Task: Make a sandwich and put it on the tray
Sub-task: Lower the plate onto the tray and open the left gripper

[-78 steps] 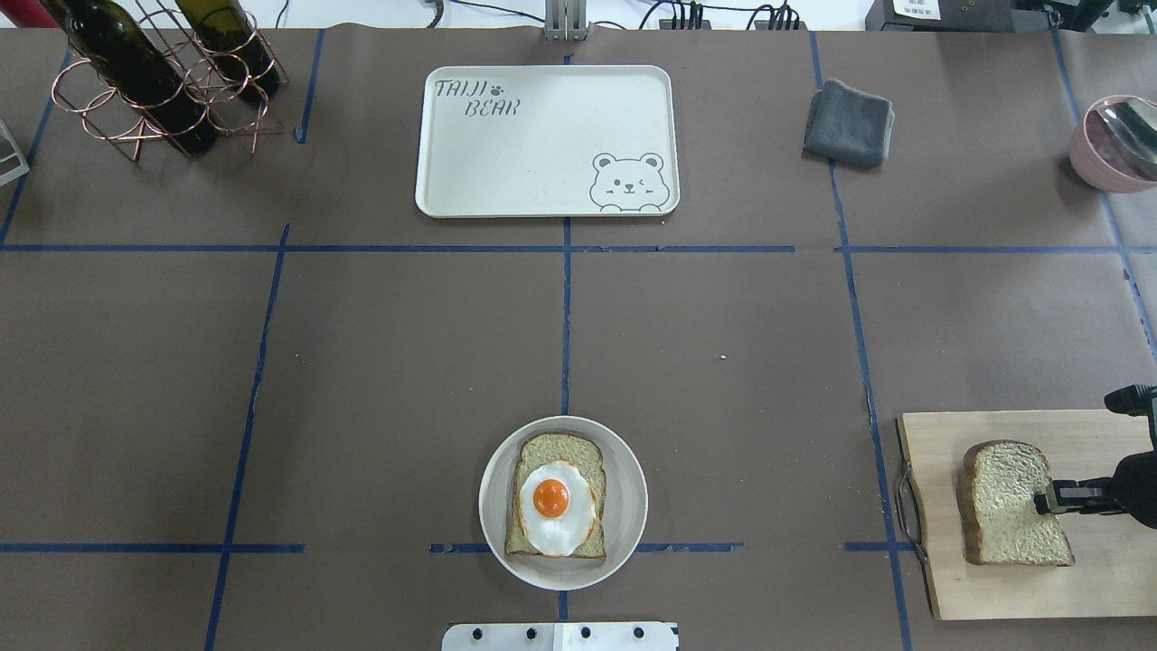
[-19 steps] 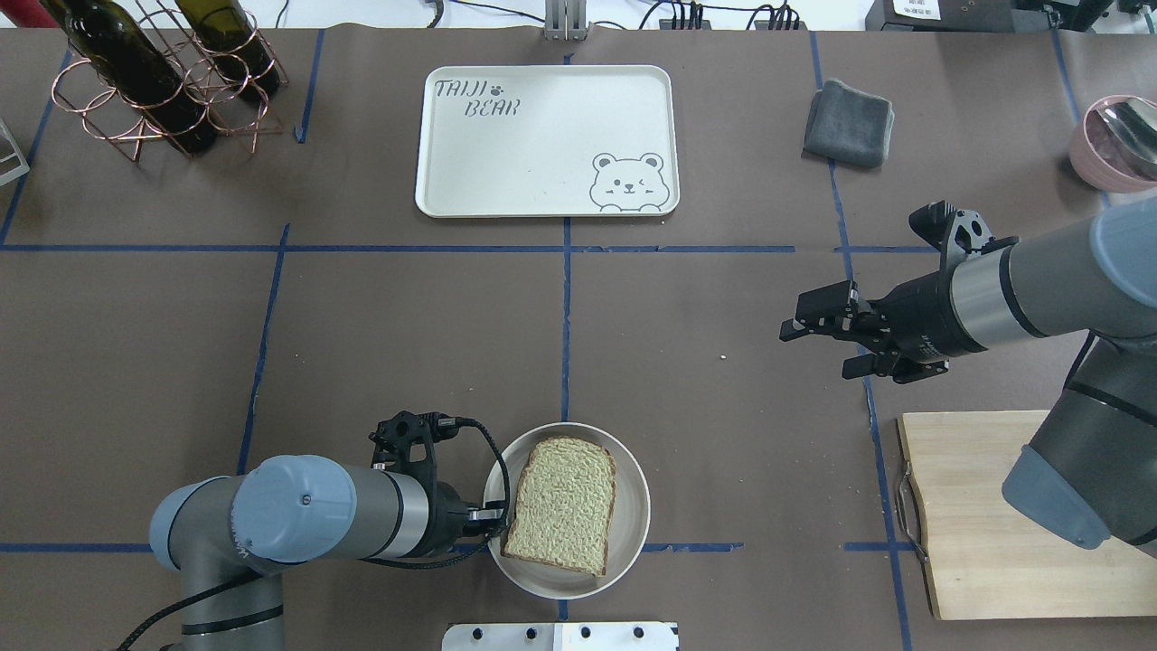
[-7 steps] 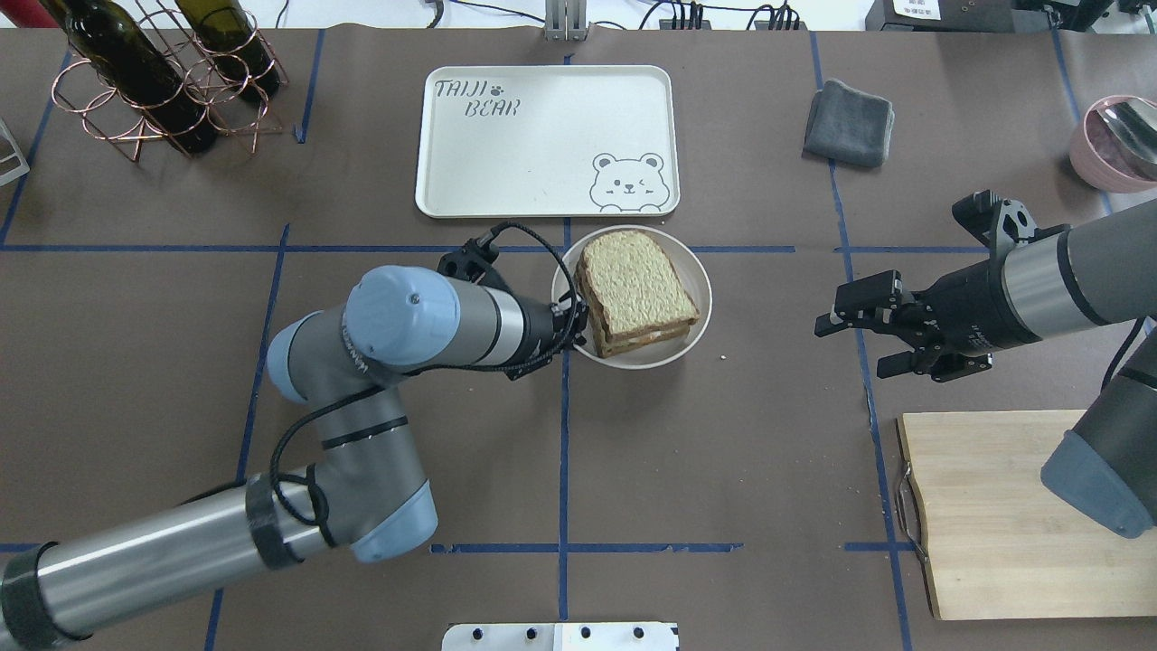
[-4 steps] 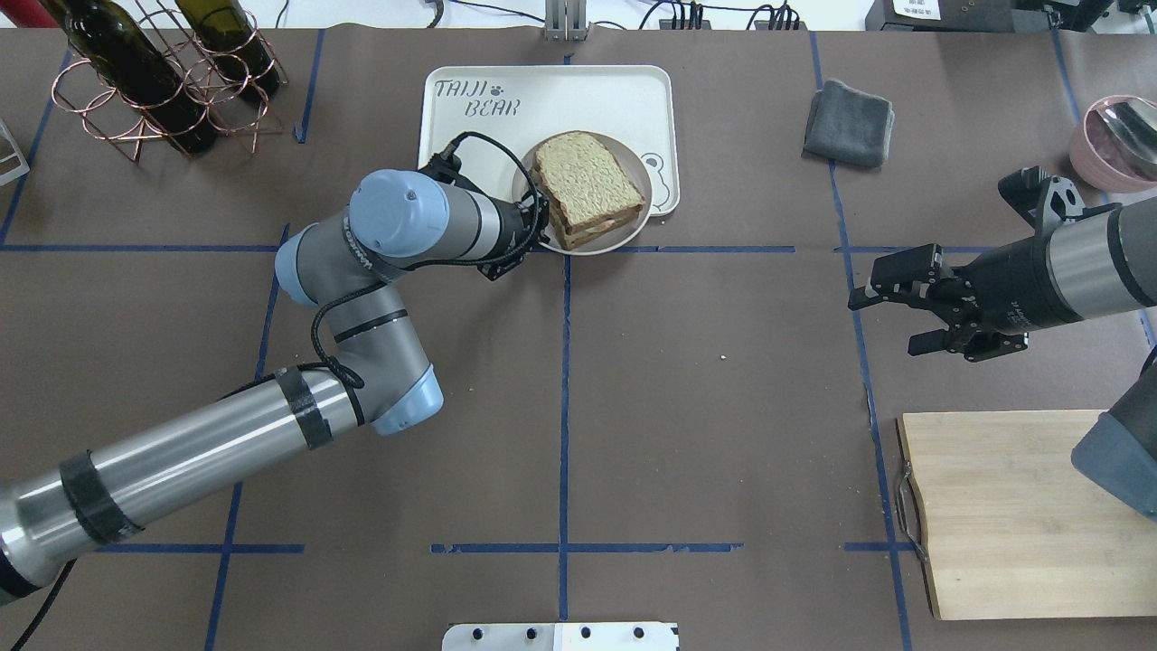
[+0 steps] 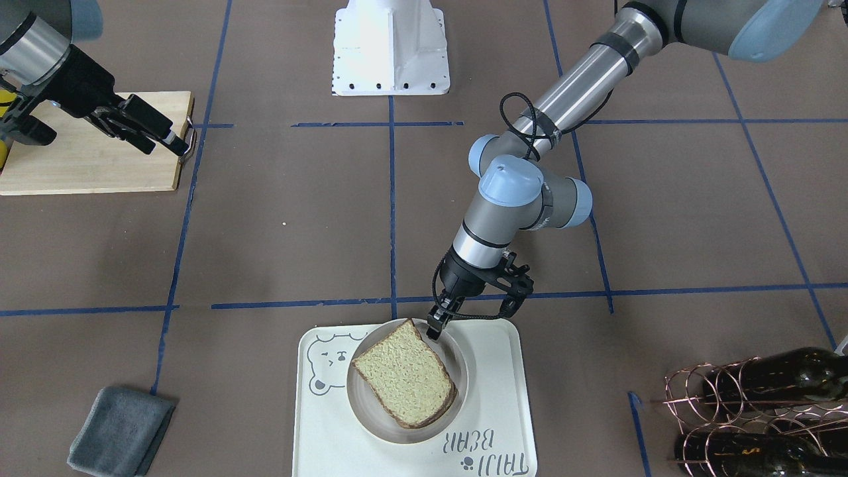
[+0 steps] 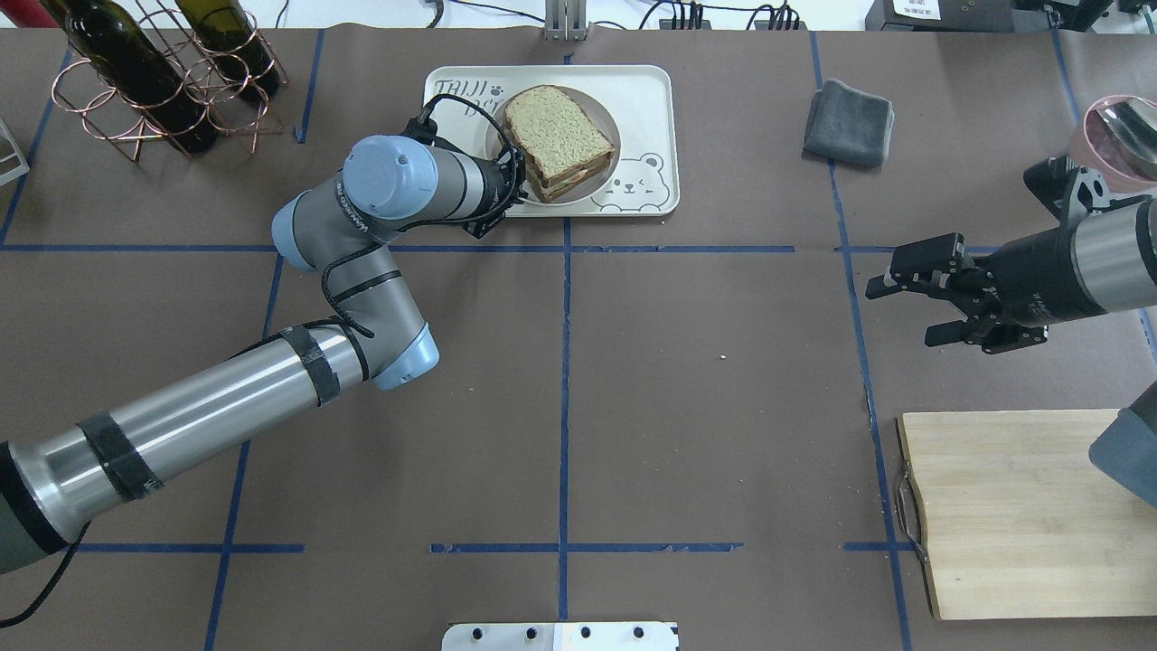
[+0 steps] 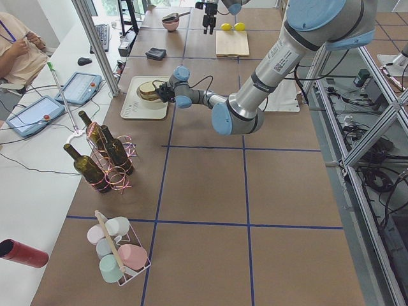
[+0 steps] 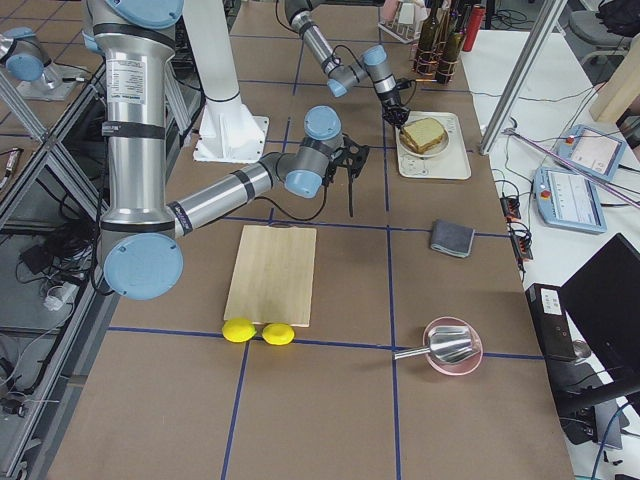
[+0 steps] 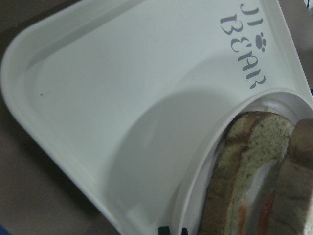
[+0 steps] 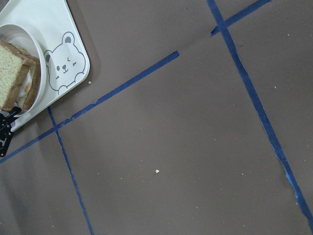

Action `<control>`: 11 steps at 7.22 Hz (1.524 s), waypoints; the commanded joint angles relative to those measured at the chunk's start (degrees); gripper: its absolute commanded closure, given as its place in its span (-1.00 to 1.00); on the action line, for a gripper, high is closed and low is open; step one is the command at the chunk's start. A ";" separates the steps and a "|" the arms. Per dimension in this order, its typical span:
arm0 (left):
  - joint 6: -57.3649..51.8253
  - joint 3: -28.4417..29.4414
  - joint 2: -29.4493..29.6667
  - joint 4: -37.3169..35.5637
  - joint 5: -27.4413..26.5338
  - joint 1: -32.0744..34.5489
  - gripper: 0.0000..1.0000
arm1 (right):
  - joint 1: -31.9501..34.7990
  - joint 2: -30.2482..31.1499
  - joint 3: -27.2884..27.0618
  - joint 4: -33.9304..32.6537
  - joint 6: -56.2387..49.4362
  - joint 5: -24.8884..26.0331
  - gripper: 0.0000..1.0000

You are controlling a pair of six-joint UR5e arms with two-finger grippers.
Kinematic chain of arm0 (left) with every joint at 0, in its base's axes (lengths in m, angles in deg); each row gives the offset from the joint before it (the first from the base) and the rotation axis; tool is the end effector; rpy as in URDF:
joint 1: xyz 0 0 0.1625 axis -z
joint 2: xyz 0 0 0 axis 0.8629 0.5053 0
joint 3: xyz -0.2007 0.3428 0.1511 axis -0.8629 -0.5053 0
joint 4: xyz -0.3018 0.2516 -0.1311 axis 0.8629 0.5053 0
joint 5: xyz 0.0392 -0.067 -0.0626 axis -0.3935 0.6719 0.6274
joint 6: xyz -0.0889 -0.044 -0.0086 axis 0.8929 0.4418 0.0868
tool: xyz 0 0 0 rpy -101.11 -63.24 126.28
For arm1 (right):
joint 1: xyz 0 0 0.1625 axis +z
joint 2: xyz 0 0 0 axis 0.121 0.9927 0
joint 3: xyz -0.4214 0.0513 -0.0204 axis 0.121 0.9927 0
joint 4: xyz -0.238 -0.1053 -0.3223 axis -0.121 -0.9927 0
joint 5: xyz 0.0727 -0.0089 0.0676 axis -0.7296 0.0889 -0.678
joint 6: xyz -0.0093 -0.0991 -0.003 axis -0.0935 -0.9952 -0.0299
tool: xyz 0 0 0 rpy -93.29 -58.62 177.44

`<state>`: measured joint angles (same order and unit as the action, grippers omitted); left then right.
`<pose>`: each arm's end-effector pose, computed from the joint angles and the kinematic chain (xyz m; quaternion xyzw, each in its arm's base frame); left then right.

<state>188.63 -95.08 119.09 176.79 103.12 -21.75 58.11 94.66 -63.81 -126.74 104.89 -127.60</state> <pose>0.5817 -0.6069 0.2775 -0.0249 0.5727 -0.4491 0.6853 -0.2307 -0.3973 0.3669 -0.0591 -0.5788 0.2006 0.7882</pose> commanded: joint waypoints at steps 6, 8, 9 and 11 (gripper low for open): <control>-0.65 2.35 0.53 2.31 -0.12 0.60 -0.19 | 0.17 0.64 -0.48 0.01 0.00 0.03 -1.00; -1.00 2.26 0.45 2.31 -0.12 1.48 -0.13 | 0.17 0.64 -0.48 0.01 0.00 0.12 -1.00; -2.92 1.91 0.36 2.22 -0.12 2.09 -0.08 | 0.17 0.64 -0.48 0.01 0.00 0.12 -1.00; -5.90 0.07 -0.25 2.04 0.14 4.46 -0.05 | 0.17 0.55 -0.48 0.01 0.00 0.12 -1.00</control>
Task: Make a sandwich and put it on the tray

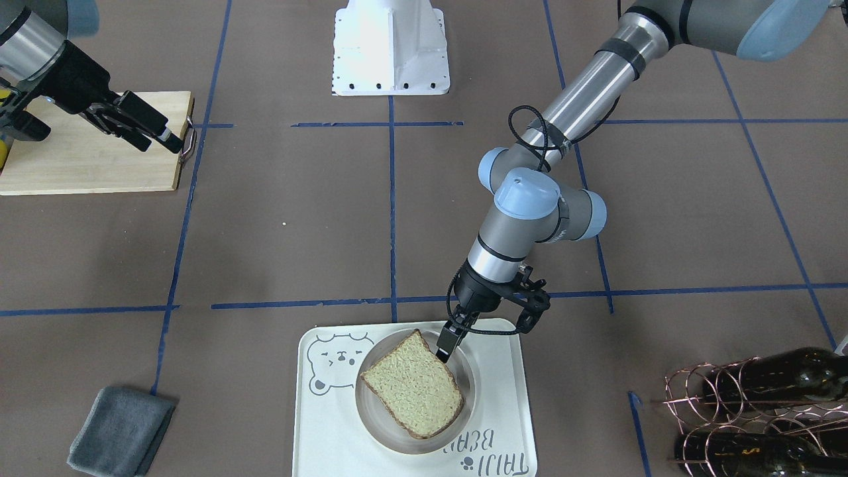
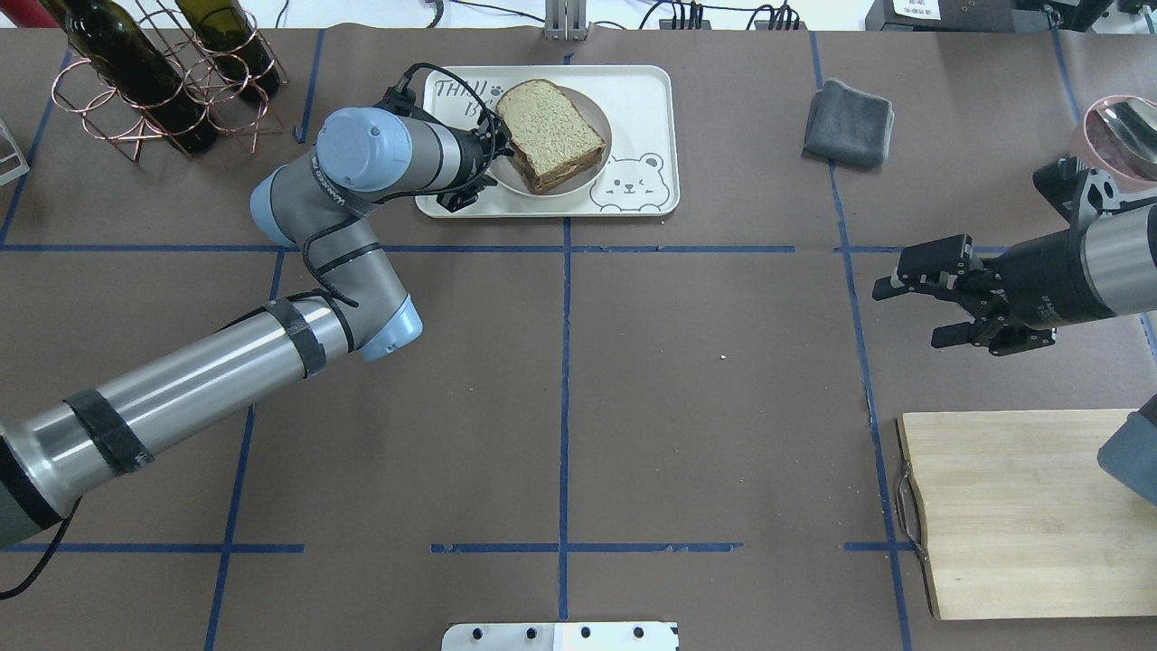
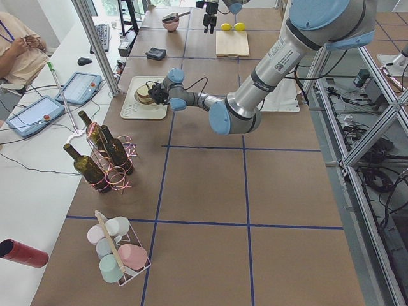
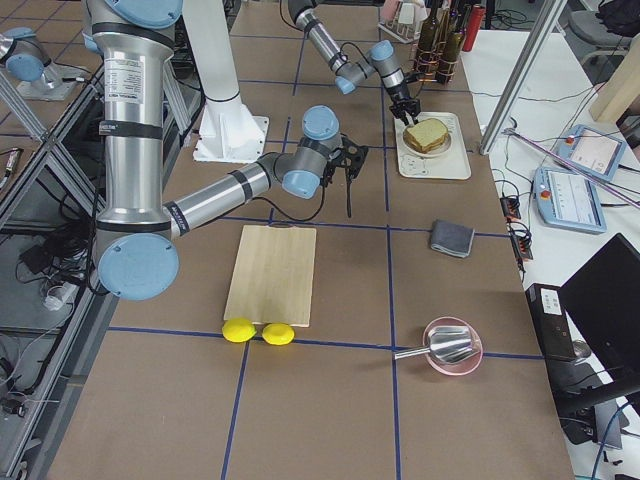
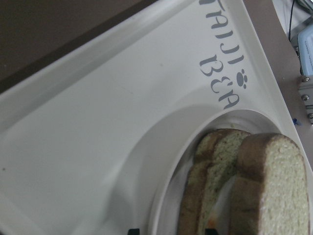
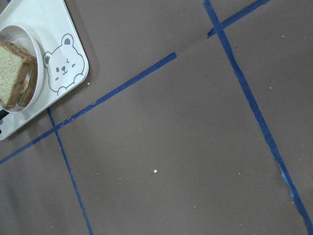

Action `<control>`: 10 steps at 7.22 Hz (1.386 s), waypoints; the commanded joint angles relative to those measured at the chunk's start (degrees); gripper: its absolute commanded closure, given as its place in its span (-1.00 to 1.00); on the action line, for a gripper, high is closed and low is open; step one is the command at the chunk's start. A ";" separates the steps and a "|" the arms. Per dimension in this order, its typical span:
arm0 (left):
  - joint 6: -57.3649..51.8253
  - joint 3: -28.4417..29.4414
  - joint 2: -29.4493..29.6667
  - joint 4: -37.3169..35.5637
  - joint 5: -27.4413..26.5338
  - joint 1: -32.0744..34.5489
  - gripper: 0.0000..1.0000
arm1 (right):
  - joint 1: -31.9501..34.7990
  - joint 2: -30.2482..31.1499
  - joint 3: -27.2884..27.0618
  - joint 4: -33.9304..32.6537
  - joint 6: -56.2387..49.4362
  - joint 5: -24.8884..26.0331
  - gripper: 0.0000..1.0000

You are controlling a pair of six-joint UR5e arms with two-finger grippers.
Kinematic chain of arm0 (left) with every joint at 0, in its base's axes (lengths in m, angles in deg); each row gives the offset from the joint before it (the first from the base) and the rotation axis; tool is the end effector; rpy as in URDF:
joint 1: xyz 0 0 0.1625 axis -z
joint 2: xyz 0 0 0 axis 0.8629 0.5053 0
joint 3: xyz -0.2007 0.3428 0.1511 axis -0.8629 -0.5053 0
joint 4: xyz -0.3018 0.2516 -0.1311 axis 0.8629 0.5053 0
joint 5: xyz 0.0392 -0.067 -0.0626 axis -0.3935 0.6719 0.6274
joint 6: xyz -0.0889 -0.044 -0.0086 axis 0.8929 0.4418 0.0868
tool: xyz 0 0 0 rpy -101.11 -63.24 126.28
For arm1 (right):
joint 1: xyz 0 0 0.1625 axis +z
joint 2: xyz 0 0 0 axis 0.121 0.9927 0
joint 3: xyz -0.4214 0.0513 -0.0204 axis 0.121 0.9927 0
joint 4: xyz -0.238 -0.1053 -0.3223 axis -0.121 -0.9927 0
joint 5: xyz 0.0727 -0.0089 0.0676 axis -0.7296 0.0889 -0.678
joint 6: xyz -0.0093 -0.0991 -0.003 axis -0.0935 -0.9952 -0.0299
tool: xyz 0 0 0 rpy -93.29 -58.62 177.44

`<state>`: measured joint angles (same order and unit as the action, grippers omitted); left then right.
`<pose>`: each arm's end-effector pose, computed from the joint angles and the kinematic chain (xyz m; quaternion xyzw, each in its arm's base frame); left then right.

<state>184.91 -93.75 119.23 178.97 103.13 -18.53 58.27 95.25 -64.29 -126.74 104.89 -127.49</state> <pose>0.5479 -0.6396 0.2825 0.0108 0.5802 -0.4429 0.6835 -0.2271 -0.3951 0.3677 -0.0579 -0.5782 0.2027 0.7882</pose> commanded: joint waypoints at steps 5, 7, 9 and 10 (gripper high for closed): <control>-29.28 -26.00 -24.68 -0.76 12.13 6.59 -0.09 | 6.49 4.77 0.70 -0.87 -11.80 -3.07 -1.00; -53.06 -31.13 -37.60 -0.59 18.63 14.65 -0.17 | 16.11 6.47 3.67 -6.63 -29.08 -8.65 -1.00; -81.28 -33.16 -45.63 -4.51 24.01 26.33 -1.00 | 25.28 6.30 4.48 -19.97 -50.01 -11.86 -1.00; -93.50 -35.35 -46.09 -12.11 26.90 32.13 -1.00 | 27.84 6.03 4.57 -26.56 -59.32 -11.08 -1.00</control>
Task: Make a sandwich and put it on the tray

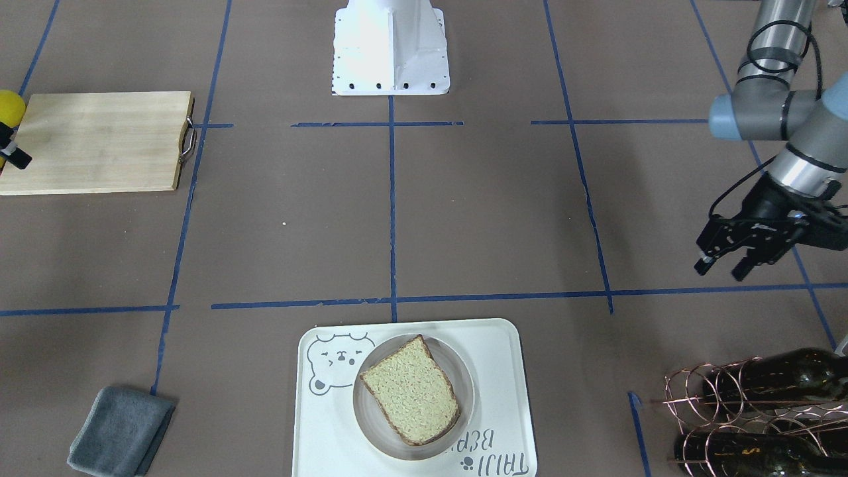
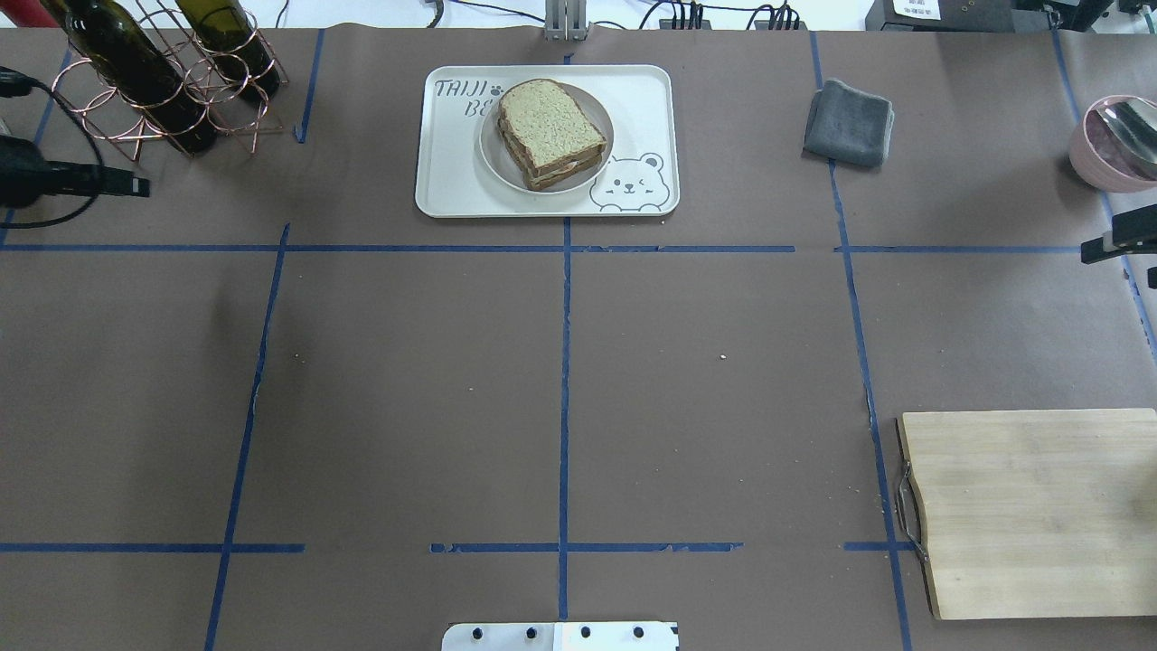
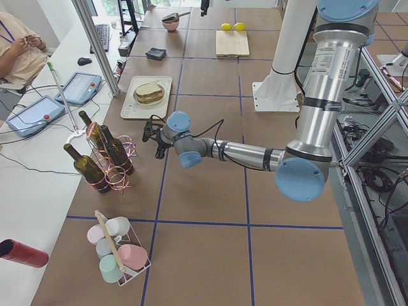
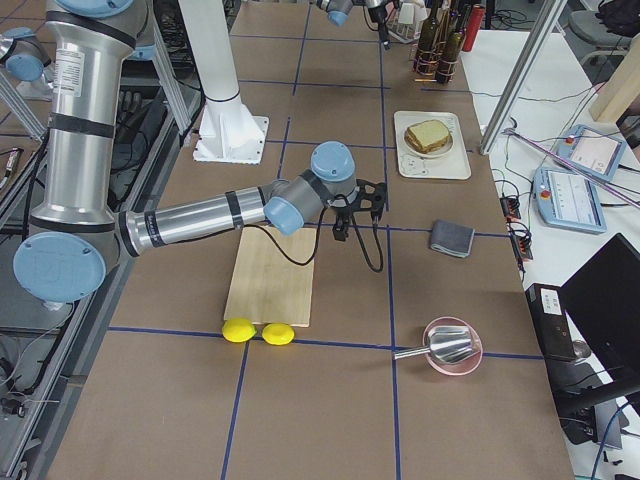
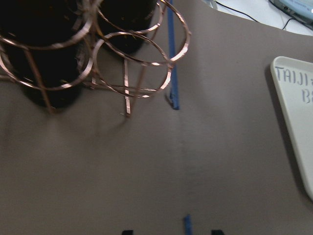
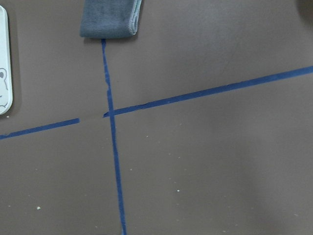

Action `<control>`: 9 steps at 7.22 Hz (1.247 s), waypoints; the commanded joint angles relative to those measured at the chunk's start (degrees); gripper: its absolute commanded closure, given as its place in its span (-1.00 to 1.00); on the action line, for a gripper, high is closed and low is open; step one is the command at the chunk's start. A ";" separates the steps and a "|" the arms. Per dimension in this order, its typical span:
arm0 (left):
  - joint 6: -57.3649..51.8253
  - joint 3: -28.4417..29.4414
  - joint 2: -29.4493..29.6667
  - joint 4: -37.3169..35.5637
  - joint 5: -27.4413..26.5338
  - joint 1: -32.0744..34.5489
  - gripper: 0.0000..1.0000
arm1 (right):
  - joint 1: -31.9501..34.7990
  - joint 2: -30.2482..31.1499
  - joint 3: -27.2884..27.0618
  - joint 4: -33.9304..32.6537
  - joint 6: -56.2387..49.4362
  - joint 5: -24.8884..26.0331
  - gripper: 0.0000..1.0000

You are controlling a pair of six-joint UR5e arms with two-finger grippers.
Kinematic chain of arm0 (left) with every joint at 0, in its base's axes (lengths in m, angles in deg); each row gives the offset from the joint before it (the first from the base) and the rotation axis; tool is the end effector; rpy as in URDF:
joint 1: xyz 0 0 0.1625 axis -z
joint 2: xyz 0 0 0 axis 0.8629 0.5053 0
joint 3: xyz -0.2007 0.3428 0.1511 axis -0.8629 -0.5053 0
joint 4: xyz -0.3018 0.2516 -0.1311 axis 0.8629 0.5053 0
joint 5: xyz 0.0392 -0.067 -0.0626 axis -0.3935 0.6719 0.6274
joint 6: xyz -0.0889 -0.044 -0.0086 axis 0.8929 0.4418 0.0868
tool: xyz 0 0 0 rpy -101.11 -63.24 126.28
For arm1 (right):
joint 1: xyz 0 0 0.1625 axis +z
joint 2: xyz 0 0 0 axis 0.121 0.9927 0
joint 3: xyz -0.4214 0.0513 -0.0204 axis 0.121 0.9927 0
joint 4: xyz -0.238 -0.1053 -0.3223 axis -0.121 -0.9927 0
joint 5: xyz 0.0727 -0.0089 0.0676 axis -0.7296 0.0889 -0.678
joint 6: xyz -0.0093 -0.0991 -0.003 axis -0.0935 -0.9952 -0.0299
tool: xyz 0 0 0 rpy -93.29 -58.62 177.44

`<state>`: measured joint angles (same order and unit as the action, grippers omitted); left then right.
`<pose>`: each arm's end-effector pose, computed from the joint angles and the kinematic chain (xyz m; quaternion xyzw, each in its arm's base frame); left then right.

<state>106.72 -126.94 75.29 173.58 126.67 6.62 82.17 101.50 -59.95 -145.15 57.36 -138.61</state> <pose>0.1513 -0.5505 0.5350 0.2489 0.4339 -0.0129 0.8658 -0.0565 -0.4338 0.4818 0.0337 -0.4939 0.1030 0.8628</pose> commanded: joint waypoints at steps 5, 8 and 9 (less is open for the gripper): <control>-56.20 -12.00 -3.71 -64.69 15.91 26.27 -1.00 | 15.22 -6.37 4.01 -39.94 -40.97 3.04 -1.00; -56.30 -15.02 -9.71 -63.05 16.66 25.84 -1.00 | 14.51 -6.03 4.28 -39.94 -42.90 3.13 -1.00; -56.04 -15.36 -9.62 -61.91 16.66 25.84 -1.00 | 14.51 -5.24 4.27 -39.25 -43.17 3.57 -1.00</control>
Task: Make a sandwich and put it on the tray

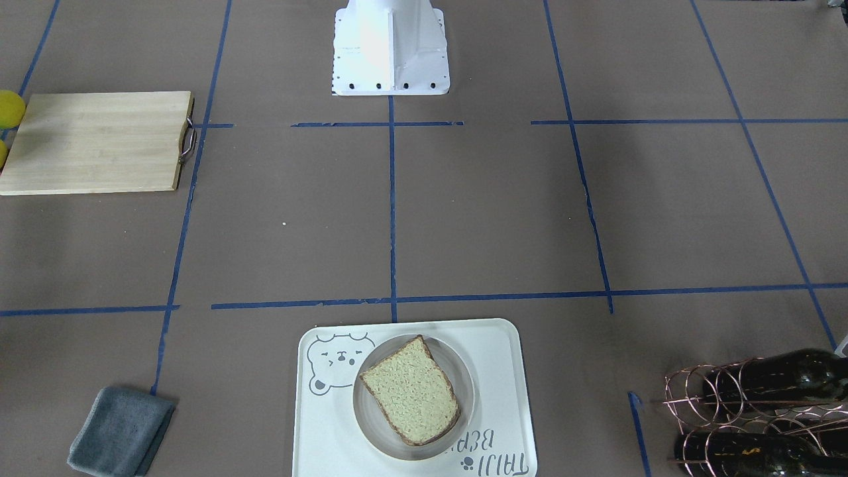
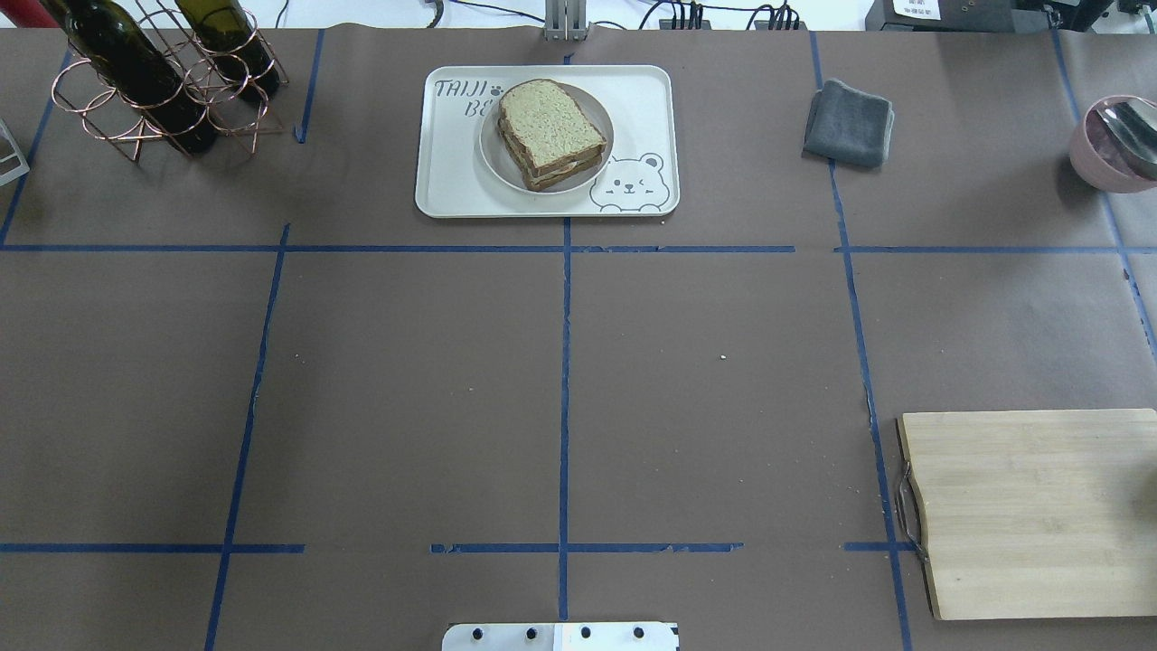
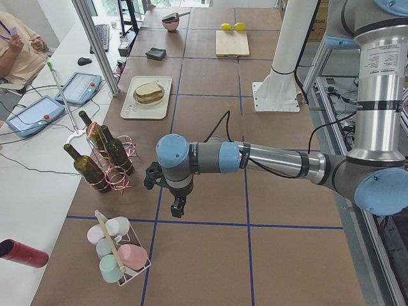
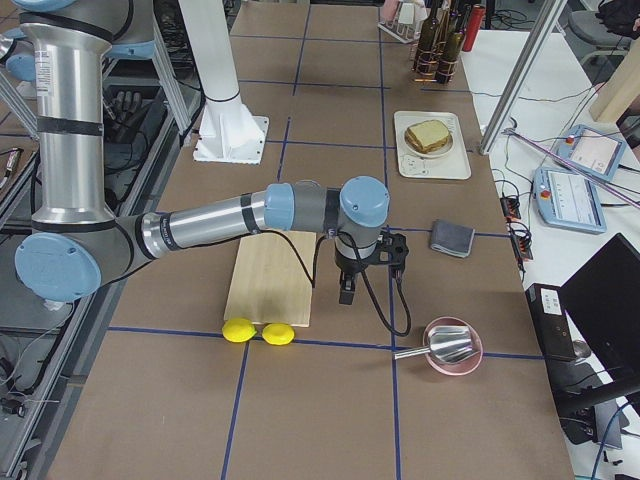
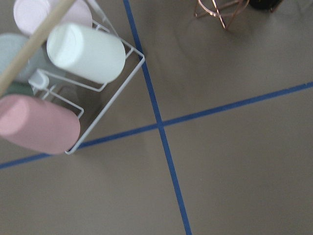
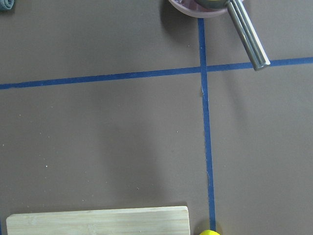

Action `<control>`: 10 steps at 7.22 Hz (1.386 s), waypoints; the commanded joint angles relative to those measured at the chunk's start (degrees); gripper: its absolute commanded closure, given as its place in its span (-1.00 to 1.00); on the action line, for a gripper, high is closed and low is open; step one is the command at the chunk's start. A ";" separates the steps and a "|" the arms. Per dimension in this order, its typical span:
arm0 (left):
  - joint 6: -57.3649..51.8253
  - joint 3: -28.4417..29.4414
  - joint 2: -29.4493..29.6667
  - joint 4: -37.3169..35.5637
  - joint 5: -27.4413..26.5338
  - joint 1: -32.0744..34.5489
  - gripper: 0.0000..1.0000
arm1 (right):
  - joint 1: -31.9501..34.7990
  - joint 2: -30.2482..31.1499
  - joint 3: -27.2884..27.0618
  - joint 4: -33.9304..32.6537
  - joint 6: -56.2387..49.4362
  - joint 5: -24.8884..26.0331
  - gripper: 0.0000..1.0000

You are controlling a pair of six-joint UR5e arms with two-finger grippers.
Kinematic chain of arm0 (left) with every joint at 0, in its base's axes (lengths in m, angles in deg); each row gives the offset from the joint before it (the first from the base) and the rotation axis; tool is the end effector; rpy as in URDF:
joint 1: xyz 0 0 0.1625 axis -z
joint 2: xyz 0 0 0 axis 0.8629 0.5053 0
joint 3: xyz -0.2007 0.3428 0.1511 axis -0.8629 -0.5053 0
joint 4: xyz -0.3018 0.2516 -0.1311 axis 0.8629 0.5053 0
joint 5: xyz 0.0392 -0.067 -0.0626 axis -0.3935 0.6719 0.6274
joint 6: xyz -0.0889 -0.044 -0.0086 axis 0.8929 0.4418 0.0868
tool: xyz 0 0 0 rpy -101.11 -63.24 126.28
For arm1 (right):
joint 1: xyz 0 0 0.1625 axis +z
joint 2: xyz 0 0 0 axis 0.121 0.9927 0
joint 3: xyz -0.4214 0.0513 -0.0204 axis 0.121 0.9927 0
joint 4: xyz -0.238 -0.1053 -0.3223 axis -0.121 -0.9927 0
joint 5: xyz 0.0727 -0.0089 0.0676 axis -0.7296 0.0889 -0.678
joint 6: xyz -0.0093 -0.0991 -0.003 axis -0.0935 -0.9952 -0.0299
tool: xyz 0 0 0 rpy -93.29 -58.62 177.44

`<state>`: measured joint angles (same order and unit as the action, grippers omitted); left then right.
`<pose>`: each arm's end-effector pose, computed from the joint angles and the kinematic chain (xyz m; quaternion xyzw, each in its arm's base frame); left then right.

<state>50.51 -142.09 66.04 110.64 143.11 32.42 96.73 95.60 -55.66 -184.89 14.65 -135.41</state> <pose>-0.0774 -0.4588 0.6005 0.0396 0.3948 0.0940 0.9131 0.0580 -0.4545 0.5539 -0.0294 -0.4039 0.0319 0.9138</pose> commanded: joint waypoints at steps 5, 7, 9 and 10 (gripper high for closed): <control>-0.09 0.94 2.00 0.78 -0.57 0.04 -1.00 | -0.05 2.76 0.51 3.82 -0.90 2.74 -1.00; 0.00 1.54 2.00 0.95 -0.48 0.04 -1.00 | -0.13 4.36 3.32 10.40 -5.20 1.95 -1.00; 0.09 1.81 1.82 0.95 -0.48 0.04 -1.00 | -0.13 3.21 3.15 9.55 -4.25 0.64 -1.00; 0.09 2.07 1.74 0.95 -0.57 0.04 -1.00 | -0.22 2.78 3.15 8.42 -3.81 -0.76 -1.00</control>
<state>50.57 -140.29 67.88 111.59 142.61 32.46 96.59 98.92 -52.55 -175.60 10.30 -134.66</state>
